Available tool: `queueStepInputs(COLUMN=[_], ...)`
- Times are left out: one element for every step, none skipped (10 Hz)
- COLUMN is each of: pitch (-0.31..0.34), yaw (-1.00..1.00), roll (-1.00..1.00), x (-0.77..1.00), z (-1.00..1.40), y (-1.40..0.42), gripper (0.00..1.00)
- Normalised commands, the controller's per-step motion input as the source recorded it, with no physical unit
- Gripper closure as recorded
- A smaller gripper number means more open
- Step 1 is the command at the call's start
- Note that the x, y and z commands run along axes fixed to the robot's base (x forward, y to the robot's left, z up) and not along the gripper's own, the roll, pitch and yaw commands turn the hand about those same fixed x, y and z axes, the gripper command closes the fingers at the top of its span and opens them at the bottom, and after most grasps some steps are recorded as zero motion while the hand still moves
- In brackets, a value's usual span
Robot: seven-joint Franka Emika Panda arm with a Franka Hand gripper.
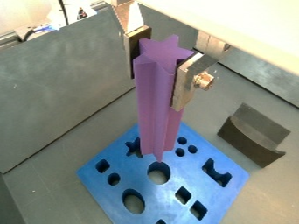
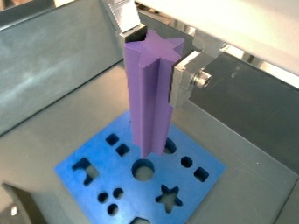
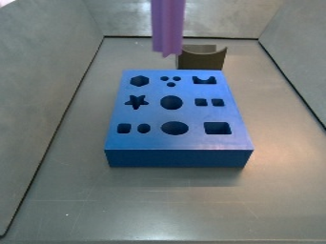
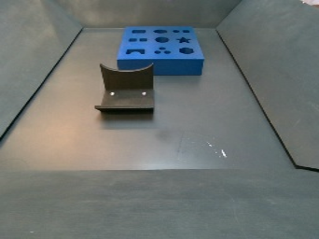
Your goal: Insert the star object.
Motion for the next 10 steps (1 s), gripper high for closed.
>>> queueStepInputs(pitch=[-0.036,-0.061,-0.086,-0.113,-0.154,-0.189,-0.173,-0.064,0.000,0.000], yaw=[0.81,0.59,0.45,0.33,0.19,0.13,0.16,0.42,0.39,0.31], roll=[-0.04,-0.06,-0.16,-0.20,-0.22,-0.23,-0.22,0.00,0.02,0.00], x=[-0.26,-0.37,-0.37,-0.42,-0.45,-0.44,-0.34,-0.07,0.00,0.05], z=[-0.91,-0.83,-0.67,-0.58,-0.51,-0.47,-0.54,-0.37,-0.32,-0.38], y=[0.09,0.14,0.07,0.05,0.00,0.04,0.20,0.13,0.11,0.09], gripper=[1.00,1.00,1.00,1.00,1.00,1.00,1.00,1.00,1.00,1.00])
